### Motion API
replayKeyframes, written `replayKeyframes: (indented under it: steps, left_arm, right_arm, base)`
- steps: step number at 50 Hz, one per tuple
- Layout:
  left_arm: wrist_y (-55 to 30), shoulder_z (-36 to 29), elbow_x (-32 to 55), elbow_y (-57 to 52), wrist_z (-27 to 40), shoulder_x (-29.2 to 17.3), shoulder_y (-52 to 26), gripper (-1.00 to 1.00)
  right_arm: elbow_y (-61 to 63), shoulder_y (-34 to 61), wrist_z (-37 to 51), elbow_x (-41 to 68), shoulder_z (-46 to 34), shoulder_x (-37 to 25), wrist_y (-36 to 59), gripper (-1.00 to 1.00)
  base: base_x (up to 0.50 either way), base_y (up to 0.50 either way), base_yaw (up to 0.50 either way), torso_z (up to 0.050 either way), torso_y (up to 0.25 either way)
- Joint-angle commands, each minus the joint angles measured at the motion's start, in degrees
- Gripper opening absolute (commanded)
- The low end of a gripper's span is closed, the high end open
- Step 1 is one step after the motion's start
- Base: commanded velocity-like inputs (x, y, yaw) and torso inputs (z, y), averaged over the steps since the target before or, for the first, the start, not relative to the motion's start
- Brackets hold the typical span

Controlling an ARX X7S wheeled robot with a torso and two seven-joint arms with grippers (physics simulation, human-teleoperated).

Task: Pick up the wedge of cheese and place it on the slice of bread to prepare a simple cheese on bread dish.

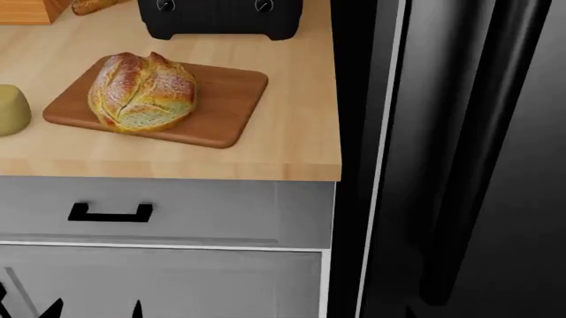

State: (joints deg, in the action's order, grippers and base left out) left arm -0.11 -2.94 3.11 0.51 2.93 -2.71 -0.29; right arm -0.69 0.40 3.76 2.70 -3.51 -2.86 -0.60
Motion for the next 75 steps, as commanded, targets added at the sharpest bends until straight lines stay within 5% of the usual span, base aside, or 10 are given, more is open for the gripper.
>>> replayKeyframes:
  steps: [1, 11, 53, 75]
  left_arm:
    - [0.7, -1.3, 1.1, 0.3, 1.1, -1.1, 0.2, 1.0]
    - [1.7, -3.9, 3.7, -1.8, -2.3, -3.0, 1.5, 1.0]
    - [3.8, -5.5, 6.1, -1.4, 0.8, -4.7, 1.3, 1.0]
    - [3.0, -6.3, 6.3, -0.6, 2.8, -5.3, 0.7, 1.0]
  right_arm:
    - [0.2, -0.2, 1.4, 1.2, -1.2, -1.1, -0.4, 1.0]
    - [0.4, -0.2, 2.3, 1.7, -2.0, -1.8, -0.5, 1.0]
    - [0.6, -0.2, 5.3, 3.5, -4.8, -4.3, -1.6, 1.0]
    - [0.3, 0.0, 6.1, 4.2, -6.0, -5.2, -2.0, 1.0]
  base:
    - [0.0, 0.0, 0.0, 0.0, 0.0]
    - [0.0, 0.0, 0.0, 0.009, 0.0]
    - [0.0, 0.0, 0.0, 0.047, 0.0]
    - [0.04, 0.48, 0.0, 0.0, 0.0]
